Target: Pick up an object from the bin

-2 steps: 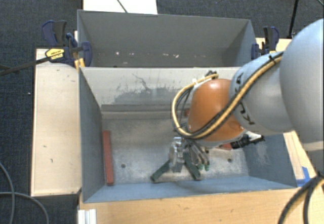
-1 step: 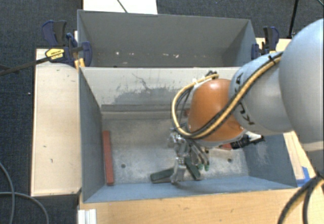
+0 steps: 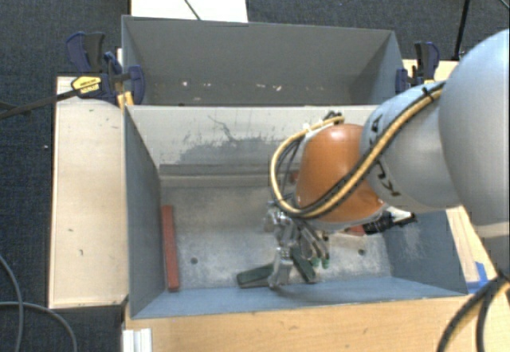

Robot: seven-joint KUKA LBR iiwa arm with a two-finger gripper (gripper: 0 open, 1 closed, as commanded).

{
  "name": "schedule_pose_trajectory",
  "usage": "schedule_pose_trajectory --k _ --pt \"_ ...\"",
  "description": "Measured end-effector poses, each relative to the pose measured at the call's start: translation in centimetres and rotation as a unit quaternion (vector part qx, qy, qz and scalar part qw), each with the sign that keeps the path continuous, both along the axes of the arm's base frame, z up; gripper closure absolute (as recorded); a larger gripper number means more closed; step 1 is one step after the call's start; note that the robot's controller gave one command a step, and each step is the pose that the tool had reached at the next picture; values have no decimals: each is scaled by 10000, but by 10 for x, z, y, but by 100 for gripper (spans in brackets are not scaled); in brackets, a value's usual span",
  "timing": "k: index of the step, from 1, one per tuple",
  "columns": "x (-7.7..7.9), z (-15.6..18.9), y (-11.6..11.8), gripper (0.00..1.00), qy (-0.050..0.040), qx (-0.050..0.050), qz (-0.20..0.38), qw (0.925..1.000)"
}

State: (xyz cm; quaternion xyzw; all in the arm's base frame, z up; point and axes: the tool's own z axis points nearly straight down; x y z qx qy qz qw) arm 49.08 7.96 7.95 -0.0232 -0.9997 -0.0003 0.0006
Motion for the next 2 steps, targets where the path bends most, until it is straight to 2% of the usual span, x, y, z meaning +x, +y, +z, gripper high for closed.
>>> schedule_pose_trajectory --k 1,2 --pt "-6 -3 10 0 -16 -1 112 9999" --pt "-14 -9 45 100 -5 0 -22 10000"
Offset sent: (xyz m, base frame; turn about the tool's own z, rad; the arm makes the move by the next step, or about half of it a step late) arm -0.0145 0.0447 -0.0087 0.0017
